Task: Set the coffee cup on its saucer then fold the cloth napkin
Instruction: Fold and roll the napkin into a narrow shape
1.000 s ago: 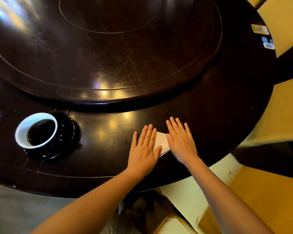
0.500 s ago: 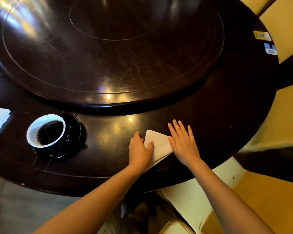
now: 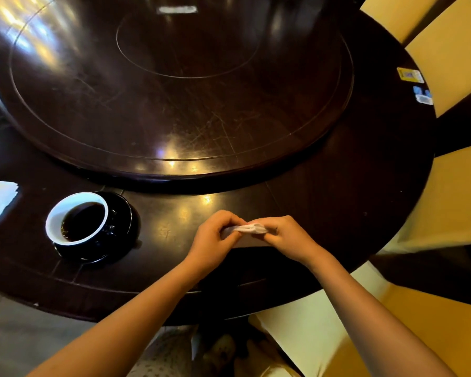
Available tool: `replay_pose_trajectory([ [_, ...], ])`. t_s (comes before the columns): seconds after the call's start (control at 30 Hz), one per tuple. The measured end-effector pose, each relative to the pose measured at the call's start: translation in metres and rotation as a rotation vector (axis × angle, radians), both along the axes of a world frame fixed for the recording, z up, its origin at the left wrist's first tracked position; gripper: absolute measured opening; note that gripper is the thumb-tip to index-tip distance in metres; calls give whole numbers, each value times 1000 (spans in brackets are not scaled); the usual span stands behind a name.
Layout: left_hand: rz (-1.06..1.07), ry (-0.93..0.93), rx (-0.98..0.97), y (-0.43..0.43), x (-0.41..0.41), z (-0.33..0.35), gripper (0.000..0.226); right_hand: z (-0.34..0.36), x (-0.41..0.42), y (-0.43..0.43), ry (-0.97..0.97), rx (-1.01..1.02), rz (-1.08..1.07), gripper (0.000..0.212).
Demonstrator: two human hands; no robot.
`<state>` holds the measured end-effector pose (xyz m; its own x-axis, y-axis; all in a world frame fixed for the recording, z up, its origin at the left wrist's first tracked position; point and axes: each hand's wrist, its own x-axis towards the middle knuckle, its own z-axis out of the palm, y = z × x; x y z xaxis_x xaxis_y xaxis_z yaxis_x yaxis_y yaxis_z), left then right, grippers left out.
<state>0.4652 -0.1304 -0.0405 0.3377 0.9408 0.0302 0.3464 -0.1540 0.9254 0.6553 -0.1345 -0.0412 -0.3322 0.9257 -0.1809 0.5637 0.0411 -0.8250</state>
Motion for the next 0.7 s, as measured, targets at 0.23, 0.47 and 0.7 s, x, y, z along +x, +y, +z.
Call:
replay_pose_trajectory([
  [0.23,-170,412,85,-2,-20,-24,37,-12,-9,-6,-10,42,-27,25],
  [0.47,-40,316,-42,8,-16,-10,12,-3,1,-9,8,-93,-131,25],
  [0.7,-250,-18,-732,8,-27,2,16,4,18,-15,124,-223,-187,31],
])
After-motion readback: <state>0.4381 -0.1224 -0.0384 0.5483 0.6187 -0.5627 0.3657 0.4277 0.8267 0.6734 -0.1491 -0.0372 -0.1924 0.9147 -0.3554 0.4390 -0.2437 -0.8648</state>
